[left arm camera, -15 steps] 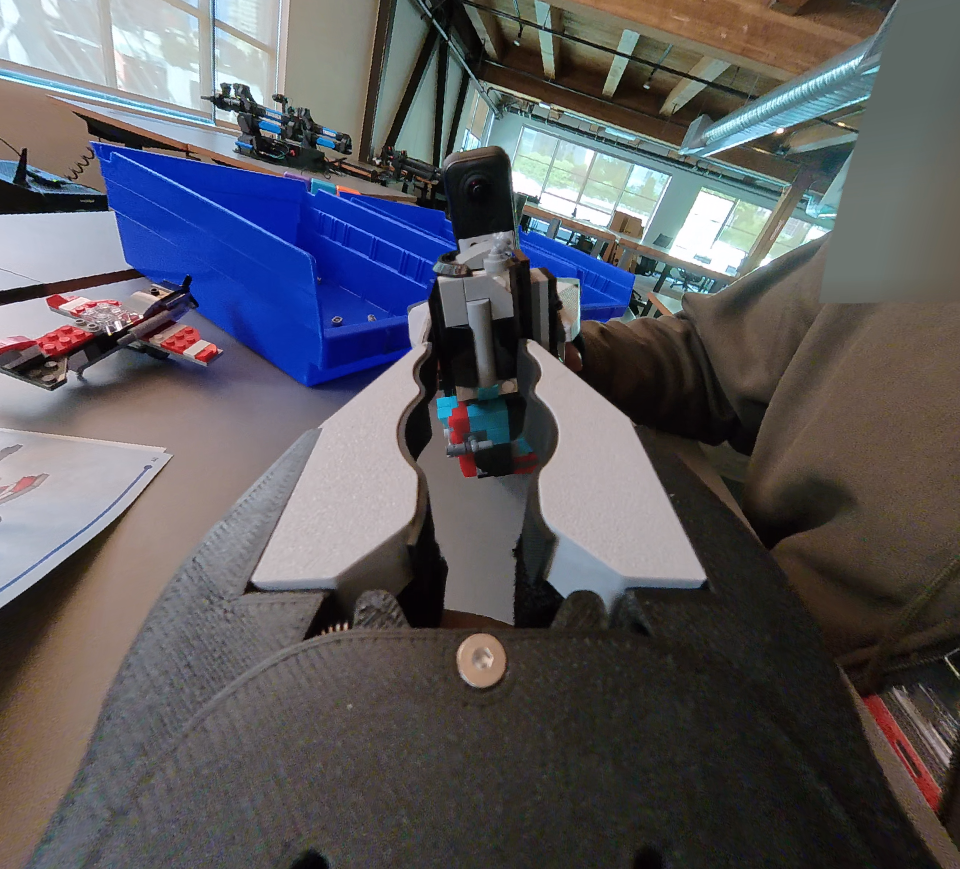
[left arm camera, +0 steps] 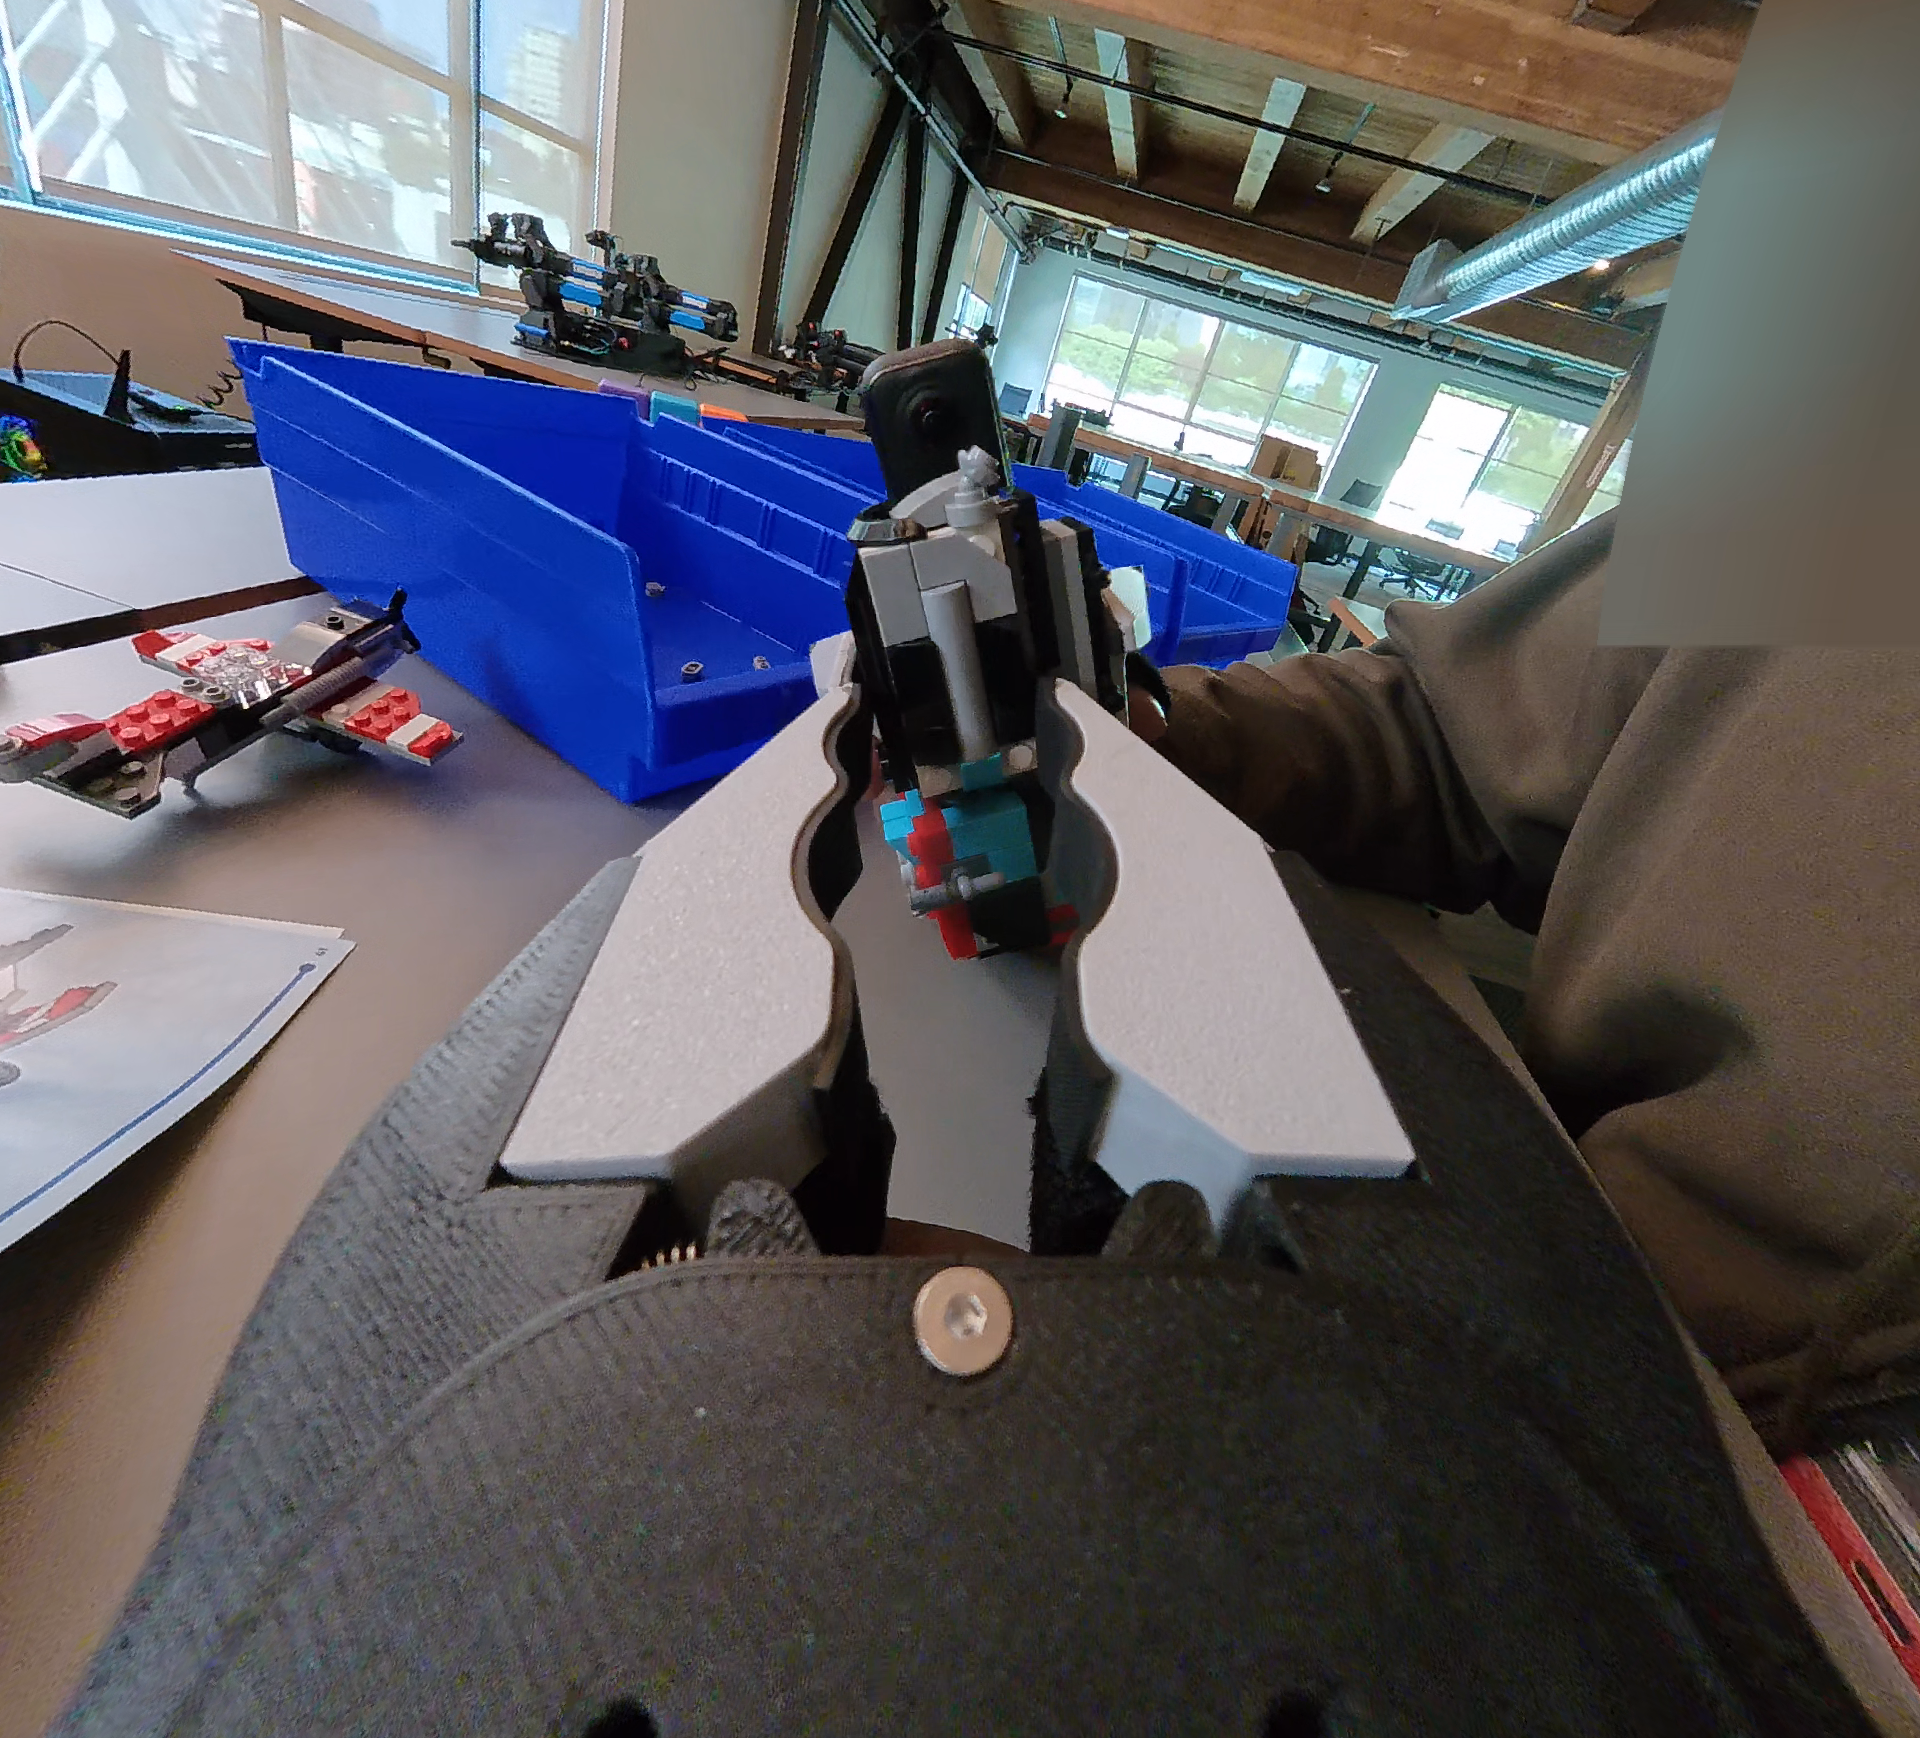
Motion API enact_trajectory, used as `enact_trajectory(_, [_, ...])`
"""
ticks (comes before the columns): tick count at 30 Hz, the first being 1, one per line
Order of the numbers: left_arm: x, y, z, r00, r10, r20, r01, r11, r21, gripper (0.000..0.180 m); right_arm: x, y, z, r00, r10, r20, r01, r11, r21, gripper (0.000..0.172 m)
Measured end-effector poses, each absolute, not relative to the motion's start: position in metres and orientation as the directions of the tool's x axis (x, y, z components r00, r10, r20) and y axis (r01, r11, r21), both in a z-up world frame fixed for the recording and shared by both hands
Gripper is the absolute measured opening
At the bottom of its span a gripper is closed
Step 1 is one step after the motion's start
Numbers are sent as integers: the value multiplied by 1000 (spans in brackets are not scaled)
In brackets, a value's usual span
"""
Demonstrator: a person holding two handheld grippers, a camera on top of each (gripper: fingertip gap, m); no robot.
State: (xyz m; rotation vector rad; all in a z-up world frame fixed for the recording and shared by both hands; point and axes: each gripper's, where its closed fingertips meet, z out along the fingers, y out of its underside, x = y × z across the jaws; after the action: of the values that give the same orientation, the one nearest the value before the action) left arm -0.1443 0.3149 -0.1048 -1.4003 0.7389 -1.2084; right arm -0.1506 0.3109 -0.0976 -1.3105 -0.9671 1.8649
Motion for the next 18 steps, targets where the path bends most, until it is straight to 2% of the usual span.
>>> enact_trajectory(18, [-145,311,-102,248,-926,286,190,-242,-951,33,-149,309,-94,-316,832,-456,-112,-510,-853,50])
